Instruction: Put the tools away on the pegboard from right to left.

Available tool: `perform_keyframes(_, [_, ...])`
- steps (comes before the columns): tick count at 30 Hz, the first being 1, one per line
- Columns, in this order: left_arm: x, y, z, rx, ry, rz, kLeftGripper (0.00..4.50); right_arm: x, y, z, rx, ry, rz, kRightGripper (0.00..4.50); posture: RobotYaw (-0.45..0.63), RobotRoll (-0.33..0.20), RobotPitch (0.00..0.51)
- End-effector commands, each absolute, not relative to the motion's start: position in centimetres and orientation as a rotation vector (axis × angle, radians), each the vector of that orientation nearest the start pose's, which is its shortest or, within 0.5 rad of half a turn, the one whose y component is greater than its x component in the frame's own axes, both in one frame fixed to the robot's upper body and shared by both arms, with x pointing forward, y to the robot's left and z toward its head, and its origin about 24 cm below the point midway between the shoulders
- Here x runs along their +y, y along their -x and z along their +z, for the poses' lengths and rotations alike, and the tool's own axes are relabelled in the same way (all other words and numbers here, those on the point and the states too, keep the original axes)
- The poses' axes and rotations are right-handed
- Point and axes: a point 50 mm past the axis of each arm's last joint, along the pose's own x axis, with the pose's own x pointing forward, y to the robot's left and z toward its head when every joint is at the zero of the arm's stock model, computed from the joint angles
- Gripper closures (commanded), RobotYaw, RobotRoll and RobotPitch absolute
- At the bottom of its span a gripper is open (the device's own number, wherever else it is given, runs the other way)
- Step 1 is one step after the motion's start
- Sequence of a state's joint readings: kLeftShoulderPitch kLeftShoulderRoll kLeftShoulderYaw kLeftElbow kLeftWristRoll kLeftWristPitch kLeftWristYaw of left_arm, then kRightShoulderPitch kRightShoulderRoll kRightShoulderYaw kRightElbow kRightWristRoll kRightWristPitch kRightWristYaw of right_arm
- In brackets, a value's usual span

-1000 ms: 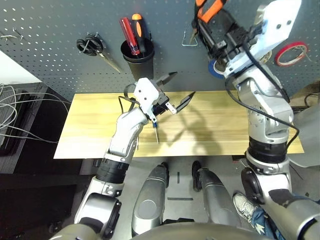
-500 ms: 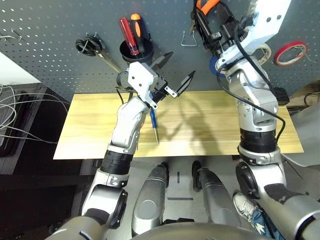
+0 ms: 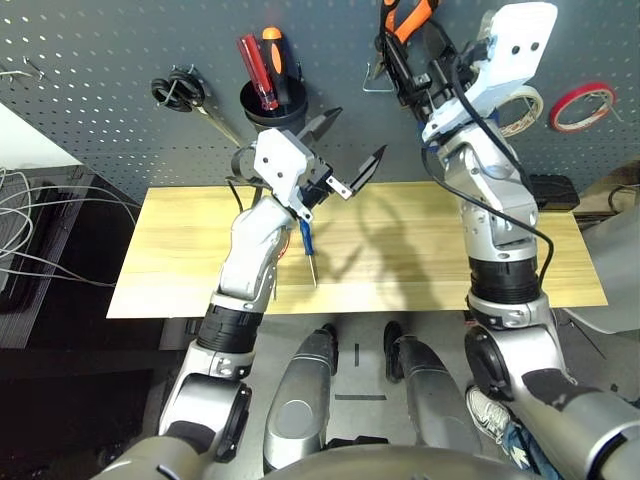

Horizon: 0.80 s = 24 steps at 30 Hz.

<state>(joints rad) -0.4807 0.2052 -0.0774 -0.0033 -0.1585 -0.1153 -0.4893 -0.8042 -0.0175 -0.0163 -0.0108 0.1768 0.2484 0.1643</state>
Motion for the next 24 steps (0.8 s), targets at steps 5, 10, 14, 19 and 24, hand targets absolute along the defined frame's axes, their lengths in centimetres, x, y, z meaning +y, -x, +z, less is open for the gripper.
perform_keyframes(5, [10.6,-30.3,17.5,-0.532,-0.208,-0.69,0.0,-6.7,-34.3,24.5,-0.454,-0.081,0.425,2.01,0.2,0.0,0.279])
perform_keyframes(10, [10.6,-30.3,17.3,-0.526,-0.212,-0.694,0.0,-6.6,-34.3,24.3,-0.438,-0.073,0.443,1.02,0.19,0.0,0.277])
perform_keyframes(14, [10.6,-30.3,17.0,-0.513,-0.215,-0.697,0.0,-7.1,-33.7,24.4,-0.462,-0.06,0.45,0.03,0.19,0.0,0.275])
perform_keyframes(19, [10.6,-30.3,16.1,-0.47,-0.237,-0.721,0.0,-9.1,-31.3,24.2,-0.538,0.002,0.457,0.03,0.18,0.0,0.277])
perform_keyframes(24, [10.5,-30.3,14.7,-0.399,-0.256,-0.757,0.0,-10.6,-29.2,23.1,-0.569,0.112,0.497,0.03,0.16,0.0,0.28])
